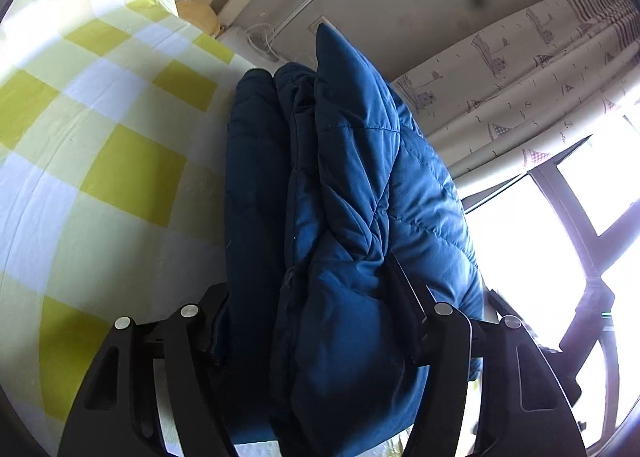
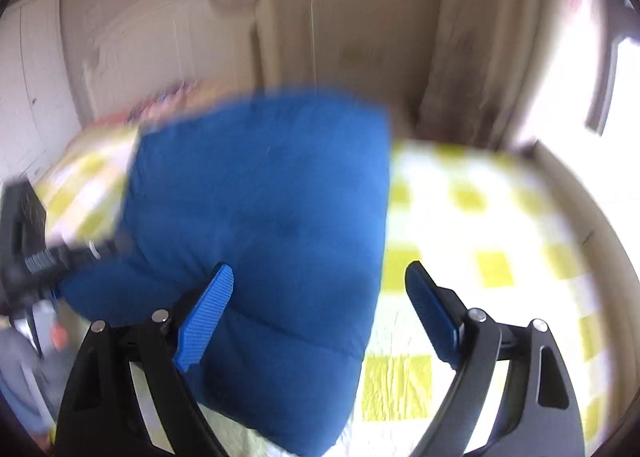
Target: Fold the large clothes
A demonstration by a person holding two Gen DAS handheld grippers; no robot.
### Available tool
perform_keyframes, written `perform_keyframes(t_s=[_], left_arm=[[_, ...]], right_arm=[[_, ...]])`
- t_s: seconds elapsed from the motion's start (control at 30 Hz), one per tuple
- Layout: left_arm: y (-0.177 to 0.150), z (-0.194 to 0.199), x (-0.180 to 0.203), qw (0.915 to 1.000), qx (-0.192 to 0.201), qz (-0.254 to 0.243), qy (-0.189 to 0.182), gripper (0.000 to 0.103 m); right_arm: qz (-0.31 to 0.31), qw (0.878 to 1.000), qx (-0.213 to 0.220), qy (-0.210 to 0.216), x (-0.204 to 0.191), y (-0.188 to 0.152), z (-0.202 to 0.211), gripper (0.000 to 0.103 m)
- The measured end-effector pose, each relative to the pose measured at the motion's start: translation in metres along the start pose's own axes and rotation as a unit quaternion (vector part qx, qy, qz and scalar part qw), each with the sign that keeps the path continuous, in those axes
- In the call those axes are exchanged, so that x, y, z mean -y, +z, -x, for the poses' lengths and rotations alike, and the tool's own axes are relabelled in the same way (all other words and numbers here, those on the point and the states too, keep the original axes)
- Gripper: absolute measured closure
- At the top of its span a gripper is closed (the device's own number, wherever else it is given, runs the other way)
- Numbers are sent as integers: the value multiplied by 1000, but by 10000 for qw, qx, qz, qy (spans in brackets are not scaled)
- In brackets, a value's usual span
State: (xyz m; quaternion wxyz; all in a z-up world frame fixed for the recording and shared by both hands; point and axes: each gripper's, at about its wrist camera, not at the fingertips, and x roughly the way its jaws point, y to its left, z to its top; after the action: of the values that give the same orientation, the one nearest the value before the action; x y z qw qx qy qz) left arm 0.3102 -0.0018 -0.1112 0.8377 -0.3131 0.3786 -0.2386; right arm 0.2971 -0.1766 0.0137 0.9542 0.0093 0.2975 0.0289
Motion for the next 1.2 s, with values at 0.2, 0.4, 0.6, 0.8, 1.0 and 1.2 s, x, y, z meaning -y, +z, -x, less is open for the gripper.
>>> perform_keyframes(t_s=[0.2,0.4,0.6,0.8,1.0,1.2], left_arm=[[9,23,24,9961,166,-440,752,38],[54,63,124,9648,1183,-2107,1042,9],[89,-29,147,9562,237,-2523,1469,8],[80,-86,70,9648,-467,-2066,1560,4],[71,-74,70,9581,-191,-2238,1777,4],[63,-62,75,9525,101,-2309,1986,4]], right_arm=[[1647,9859,-148,-271,-82,-37,-30,17],[1544,9876,-78,-283,-84,-40,-44,19],[1466,9891,-2,-145,-89,-52,-33,19],[1648,9863,10,6,-80,-61,-28,18],[1647,9861,-142,155,-77,-58,-24,20],[899,9958,196,-3,-45,-68,10,24]])
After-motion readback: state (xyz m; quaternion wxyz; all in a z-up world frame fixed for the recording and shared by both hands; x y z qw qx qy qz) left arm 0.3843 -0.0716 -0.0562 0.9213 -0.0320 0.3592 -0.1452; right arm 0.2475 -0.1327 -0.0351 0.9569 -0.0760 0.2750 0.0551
